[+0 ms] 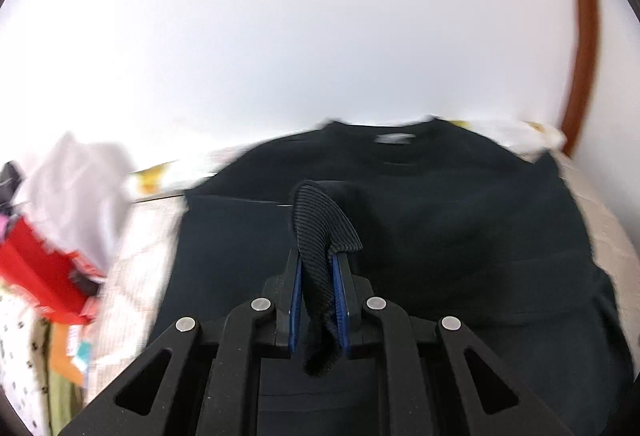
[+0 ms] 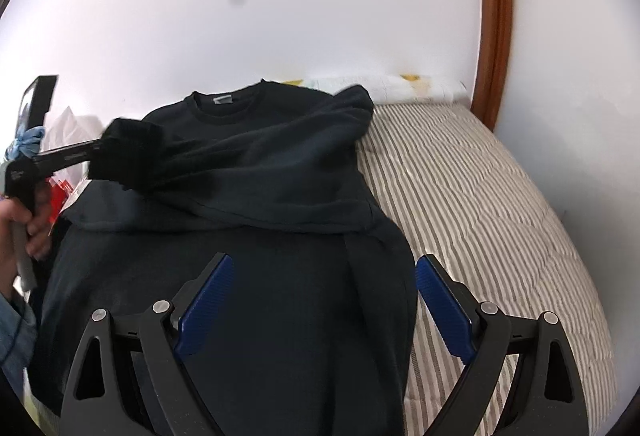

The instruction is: Fold small clothes

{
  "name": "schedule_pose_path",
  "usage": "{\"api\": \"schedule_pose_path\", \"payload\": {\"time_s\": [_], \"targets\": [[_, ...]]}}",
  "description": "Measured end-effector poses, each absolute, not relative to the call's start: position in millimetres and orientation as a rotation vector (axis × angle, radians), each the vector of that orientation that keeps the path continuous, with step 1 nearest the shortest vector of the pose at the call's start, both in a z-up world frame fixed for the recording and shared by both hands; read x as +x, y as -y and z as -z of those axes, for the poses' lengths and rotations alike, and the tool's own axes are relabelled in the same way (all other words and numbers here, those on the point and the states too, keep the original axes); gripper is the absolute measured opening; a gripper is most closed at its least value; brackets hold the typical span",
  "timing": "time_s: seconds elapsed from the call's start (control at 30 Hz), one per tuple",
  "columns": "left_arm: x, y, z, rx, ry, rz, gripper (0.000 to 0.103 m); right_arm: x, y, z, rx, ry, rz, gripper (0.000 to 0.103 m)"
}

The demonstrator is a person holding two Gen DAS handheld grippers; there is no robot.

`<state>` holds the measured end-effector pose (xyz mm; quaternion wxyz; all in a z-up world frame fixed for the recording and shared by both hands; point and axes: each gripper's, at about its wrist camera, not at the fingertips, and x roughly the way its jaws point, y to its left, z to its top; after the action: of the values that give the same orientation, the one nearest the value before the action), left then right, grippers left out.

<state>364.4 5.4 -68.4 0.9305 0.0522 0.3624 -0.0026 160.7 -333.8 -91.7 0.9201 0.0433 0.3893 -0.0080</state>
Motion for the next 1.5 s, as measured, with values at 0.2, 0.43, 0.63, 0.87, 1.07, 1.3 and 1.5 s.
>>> {"api": "schedule_pose_path", "payload": {"time_s": [0.2, 0.43, 0.63, 0.87, 1.07, 1.3, 1.5], "targets": [[368.7, -79.5, 80.9, -0.067, -0.801, -0.054, 0.028, 174.0, 322.4, 86.2, 0.077, -0.796, 0.021, 0.091], [371.9, -118.7, 109.3, -0.151, -0.862, -0.050, 0.050, 181.2, 307.4, 88.6, 0.013, -0.805, 0.029, 0.091], [386.8, -111.4, 136.1, -0.157, -0.917, -0.002, 0.050, 191.7, 302.3, 102.4, -0.016, -0.837, 0.047, 0.091], [400.7, -88.6, 154.2, -0.140, -0.958, 0.035, 0.026, 210.8, 297.6, 128.9, -0.161, -0.869, 0.131, 0.082], [390.4, -87.9, 136.2, -0.143, -0.882, 0.041, 0.010, 235.0, 298.7, 157.5, -0.242, -0.931, 0.163, 0.076], [375.2, -105.2, 96.1, -0.276, -0.795, 0.109, 0.009, 245.0, 302.8, 138.6, -0.233, -0.841, 0.201, 0.008], [359.9, -117.2, 75.7, -0.226, -0.723, 0.053, 0.009, 245.6, 306.0, 108.0, -0.180, -0.794, 0.161, 0.008]]}}
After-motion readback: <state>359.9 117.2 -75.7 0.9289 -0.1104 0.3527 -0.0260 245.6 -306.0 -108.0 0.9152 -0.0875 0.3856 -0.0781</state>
